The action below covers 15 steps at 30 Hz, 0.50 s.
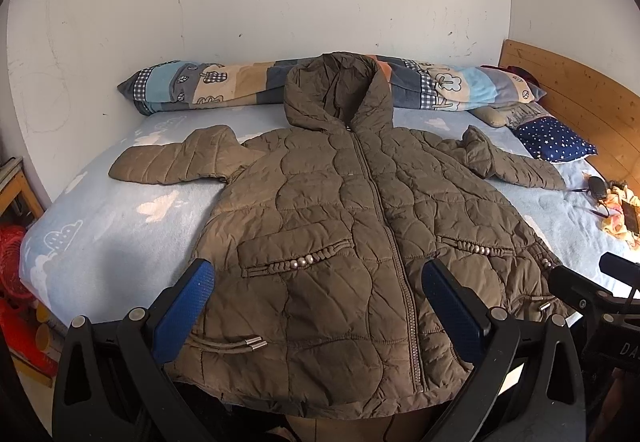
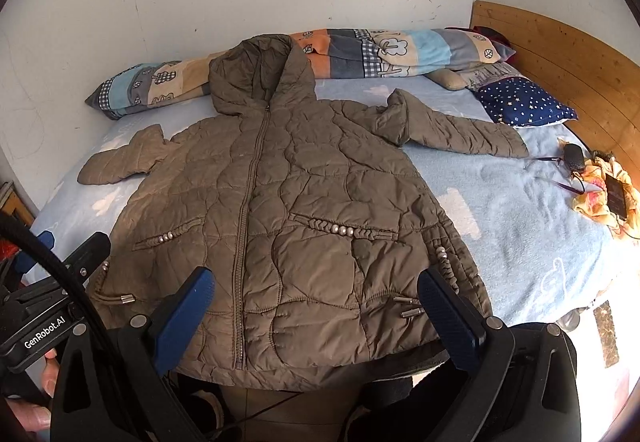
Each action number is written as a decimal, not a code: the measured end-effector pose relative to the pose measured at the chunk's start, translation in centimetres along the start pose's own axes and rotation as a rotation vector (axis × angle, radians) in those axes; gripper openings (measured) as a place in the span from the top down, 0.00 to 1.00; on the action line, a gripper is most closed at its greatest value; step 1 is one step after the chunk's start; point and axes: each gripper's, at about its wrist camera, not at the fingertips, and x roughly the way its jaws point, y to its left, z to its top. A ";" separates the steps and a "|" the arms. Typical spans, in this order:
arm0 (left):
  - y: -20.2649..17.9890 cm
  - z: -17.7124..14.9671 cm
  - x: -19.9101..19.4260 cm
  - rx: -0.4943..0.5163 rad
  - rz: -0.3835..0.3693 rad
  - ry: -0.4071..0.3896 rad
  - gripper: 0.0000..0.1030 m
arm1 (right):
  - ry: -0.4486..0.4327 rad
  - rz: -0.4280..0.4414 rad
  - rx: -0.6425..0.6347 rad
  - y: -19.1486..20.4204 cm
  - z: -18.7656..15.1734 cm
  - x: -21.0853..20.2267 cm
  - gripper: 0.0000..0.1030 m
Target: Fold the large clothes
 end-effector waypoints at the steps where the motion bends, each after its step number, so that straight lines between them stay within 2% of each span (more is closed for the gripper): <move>1: -0.1 0.0 0.1 0.000 0.000 0.002 0.00 | 0.004 0.000 0.003 -0.1 -0.1 0.1 0.00; 10: -0.7 0.1 0.9 0.022 0.000 0.015 0.00 | 0.021 0.006 0.021 -1.1 -0.2 1.1 0.00; 15: -0.3 3.3 2.2 0.044 0.019 -0.034 0.00 | -0.001 0.012 0.092 -4.2 1.0 1.4 0.00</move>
